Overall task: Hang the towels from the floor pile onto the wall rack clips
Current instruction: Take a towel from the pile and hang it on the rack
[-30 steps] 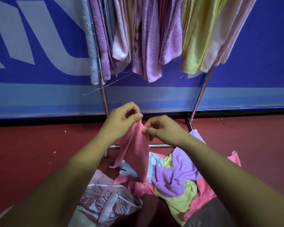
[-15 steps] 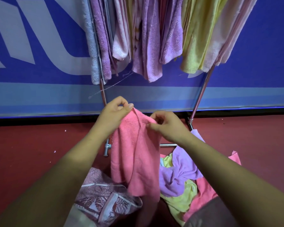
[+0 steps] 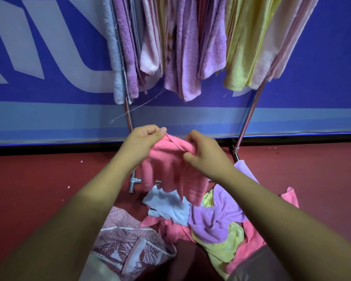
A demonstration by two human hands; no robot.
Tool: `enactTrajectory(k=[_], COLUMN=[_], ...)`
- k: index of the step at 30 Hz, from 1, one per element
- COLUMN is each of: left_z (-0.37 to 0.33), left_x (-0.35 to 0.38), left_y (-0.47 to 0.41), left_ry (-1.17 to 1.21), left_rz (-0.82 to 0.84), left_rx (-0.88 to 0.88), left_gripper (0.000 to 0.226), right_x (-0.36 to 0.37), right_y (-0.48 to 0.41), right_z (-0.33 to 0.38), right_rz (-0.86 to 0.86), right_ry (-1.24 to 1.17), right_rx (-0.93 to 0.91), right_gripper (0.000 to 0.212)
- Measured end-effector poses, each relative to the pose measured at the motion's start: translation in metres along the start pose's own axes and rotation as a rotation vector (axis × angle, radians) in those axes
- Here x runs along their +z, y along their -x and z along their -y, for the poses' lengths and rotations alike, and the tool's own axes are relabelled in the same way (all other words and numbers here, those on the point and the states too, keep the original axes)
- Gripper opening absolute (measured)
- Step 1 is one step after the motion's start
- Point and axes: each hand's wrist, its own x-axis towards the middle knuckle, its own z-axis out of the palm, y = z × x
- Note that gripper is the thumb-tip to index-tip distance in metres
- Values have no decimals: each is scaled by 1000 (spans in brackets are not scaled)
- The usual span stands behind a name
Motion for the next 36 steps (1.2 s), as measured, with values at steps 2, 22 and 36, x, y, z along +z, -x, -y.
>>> enactTrajectory(k=[2,22,36], left_z=[1,17,5], left_x=[1,-29,9], left_y=[0,-2,7], left_ry=[46,-480,-76], left_rz=[-30,-224,130], left_rx=[-8,20,49], left_gripper=[36,7,30], right_x=[-1,-44,-30], right_y=[0,-2,3], right_z=[-4,-31,-10], right_rz=[-85,-94,486], right_ry=[82,-444,-370], right_rx=[4,311,164], right_gripper=[24,18,18])
